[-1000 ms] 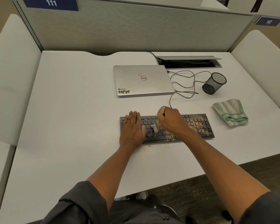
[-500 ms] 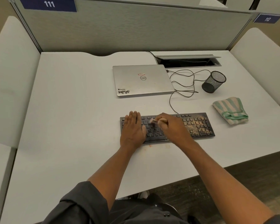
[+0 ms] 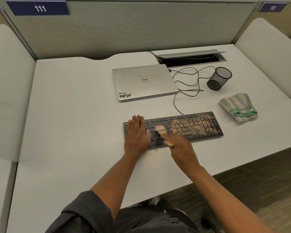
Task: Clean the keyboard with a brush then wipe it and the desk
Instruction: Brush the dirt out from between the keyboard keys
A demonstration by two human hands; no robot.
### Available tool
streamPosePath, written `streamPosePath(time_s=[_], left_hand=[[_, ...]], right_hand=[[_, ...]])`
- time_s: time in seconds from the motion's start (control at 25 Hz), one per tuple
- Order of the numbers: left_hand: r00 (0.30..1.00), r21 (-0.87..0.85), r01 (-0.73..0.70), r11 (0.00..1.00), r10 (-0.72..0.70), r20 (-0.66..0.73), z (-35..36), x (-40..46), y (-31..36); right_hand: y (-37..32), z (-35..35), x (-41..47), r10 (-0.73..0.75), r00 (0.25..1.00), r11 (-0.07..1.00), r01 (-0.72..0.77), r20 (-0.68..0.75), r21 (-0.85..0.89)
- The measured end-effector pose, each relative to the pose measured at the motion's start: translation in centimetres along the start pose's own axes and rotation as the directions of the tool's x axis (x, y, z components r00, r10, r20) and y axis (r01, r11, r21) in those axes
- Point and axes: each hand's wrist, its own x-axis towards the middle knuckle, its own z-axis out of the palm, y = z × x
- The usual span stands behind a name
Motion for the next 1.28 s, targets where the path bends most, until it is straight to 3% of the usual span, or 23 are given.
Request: streamPosePath(time_s=[0.08,0.24,0.44,0.64,0.84,1.04,1.28], left_hand=[[1.0,-0.001,0.002,1.0,-0.002,0.007,0.0,0.0,0.0],[1.0,-0.008,0.005,1.0,-0.005,0.006,0.0,0.2,0.1],[1.0,-0.002,0.013,1.0,-0.013,0.014,0.0,0.1,0.1],[1.0,0.01,0.019,1.0,-0.019,0.013,-0.1,0.1,0.2],[0.999,0.011,0.026,1.0,-0.026,0.025,-0.2,0.1,0.3],[0.999,0.01,0.034,0.999,-0.035,0.028,-0.3,0.1,0.4],[1.0,0.016,0.029,0.999,-0.029,0.005,0.0,0.1,0.3]], right_hand=[[0.2,0.5,-0.5,0.012,1.0,1.0,-0.012,0.005,-0.012],[1.8,-0.5,0.4,0.221,0.968,0.971,-0.229,-0.118,-0.065],[0.4,0.3,-0.1,0.001,1.0,0.999,-0.002,-0.017,-0.05],[1.7,-0.5,0.7,0.181,0.975,0.976,-0.195,-0.132,-0.102],[0.2,0.2,0.9,-0.027,1.0,0.996,0.027,-0.002,-0.083],[2.2,-1.6,1.2,0.193,0.975,0.972,-0.205,-0.107,-0.115],[1.7,-1.2,1.4,-0.102,0.993,0.992,0.106,0.058,-0.062]])
